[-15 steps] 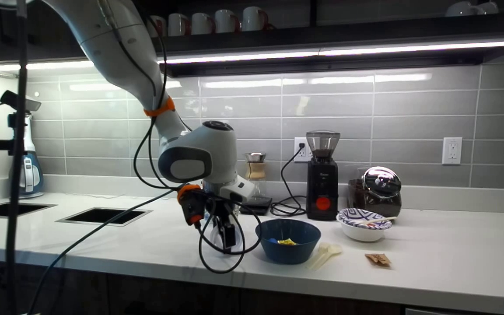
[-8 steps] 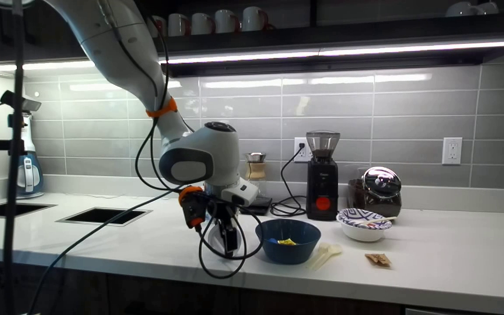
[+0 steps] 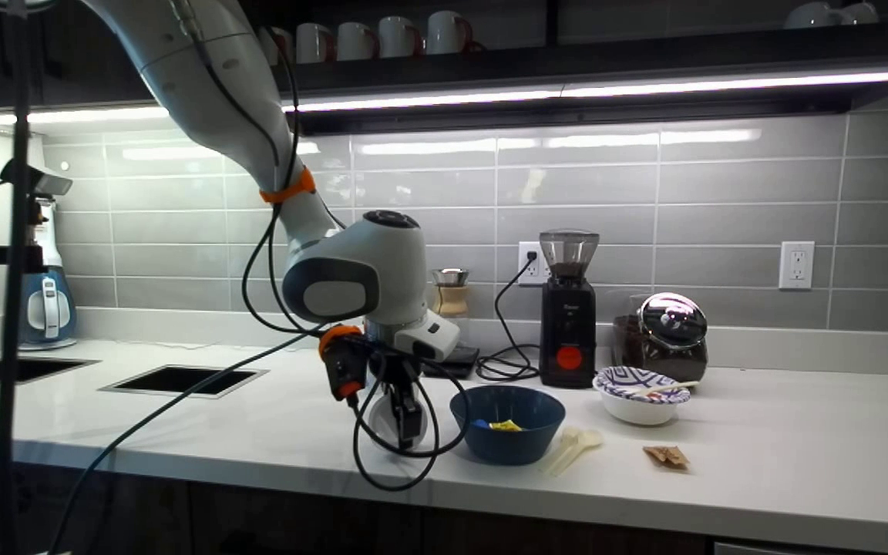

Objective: Turn the white lid on the counter

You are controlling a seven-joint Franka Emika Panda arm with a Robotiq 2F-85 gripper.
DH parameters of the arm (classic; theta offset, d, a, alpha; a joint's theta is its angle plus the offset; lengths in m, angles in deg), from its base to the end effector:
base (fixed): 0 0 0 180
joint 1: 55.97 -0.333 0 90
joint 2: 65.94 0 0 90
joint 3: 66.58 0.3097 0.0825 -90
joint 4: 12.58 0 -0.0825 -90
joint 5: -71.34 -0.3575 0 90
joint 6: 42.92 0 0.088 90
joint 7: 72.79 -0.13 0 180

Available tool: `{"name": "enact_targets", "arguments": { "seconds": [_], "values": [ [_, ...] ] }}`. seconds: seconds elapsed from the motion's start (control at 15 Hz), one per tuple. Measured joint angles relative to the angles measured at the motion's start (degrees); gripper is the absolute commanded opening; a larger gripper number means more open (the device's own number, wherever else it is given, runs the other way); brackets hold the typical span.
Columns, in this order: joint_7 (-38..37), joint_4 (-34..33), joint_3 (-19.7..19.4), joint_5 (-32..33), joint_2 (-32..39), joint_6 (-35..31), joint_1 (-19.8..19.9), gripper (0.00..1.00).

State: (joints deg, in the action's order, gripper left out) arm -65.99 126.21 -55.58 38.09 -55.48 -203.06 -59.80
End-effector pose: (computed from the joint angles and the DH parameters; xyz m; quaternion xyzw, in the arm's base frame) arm 0.4853 0.1082 0.2442 -0.9832 0.0784 -0.0783 0.1449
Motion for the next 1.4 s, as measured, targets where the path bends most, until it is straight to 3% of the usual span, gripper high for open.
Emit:
{"name": "enact_targets", "arguments": {
  "seconds": [0.27,0.67,0.8,0.93,1.07,1.2,1.27,1.33,1.4],
  "values": [
    [0.0,0.0,0.2,-0.5,-0.8,0.0,0.0,0.42],
    [0.1,0.0,1.1,-2.2,-1.4,0.0,-0.1,0.52],
    [1.1,-0.1,1.9,-4.7,-2.0,0.0,-0.1,0.45],
    [3.2,-0.2,2.9,-8.5,-2.7,0.4,-0.1,0.27],
    [4.7,-0.3,3.7,-11.1,-3.2,0.9,-0.1,0.23],
    [5.4,-0.3,4.0,-12.2,-3.4,1.2,-0.1,0.28],
    [5.6,-0.3,4.0,-12.4,-3.4,1.3,-0.1,0.36],
    [5.6,-0.3,4.0,-12.4,-3.4,1.3,-0.1,0.53],
    [5.6,-0.2,3.9,-12.4,-3.4,1.3,-0.2,0.6]
  ]
}}
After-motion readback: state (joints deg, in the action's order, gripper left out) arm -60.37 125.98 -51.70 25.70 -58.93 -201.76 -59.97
